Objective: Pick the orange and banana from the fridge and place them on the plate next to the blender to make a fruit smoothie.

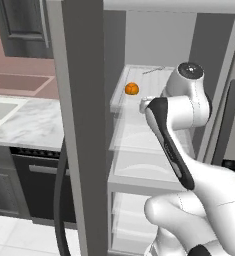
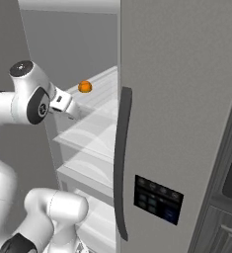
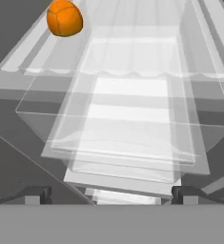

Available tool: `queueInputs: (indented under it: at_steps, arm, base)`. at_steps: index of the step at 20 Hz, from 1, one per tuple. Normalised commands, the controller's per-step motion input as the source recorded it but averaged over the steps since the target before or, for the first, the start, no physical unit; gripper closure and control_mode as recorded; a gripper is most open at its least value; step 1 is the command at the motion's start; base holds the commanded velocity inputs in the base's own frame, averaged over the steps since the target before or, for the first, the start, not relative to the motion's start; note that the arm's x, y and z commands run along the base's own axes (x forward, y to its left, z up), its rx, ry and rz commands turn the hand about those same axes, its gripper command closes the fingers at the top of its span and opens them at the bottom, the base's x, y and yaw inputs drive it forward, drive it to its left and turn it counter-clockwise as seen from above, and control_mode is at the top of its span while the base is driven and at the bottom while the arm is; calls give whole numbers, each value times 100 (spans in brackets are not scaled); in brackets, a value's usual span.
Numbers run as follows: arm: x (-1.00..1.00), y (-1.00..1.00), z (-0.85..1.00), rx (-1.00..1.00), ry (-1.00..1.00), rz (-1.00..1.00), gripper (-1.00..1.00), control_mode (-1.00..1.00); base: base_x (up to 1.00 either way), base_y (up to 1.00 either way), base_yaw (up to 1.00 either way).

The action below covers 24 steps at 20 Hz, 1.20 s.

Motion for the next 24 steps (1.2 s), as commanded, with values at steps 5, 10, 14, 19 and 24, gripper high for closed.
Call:
queueInputs:
  at_steps: [5,10,14,19,24]
  arm:
    - [39,23,32,-1,-11,0,-100,-100]
    - [65,23,0,-2,0,0,-100,-100]
    - [74,0,0,0,0,6,-100,-100]
    - [55,-2,0,-1,1,1,-100,-100]
    - [45,0,-3,0,1,0,-100,-100]
  base:
    - [0,0,0]
    - [0,0,0]
    - [0,0,0]
    - [0,0,0]
    - [0,0,0]
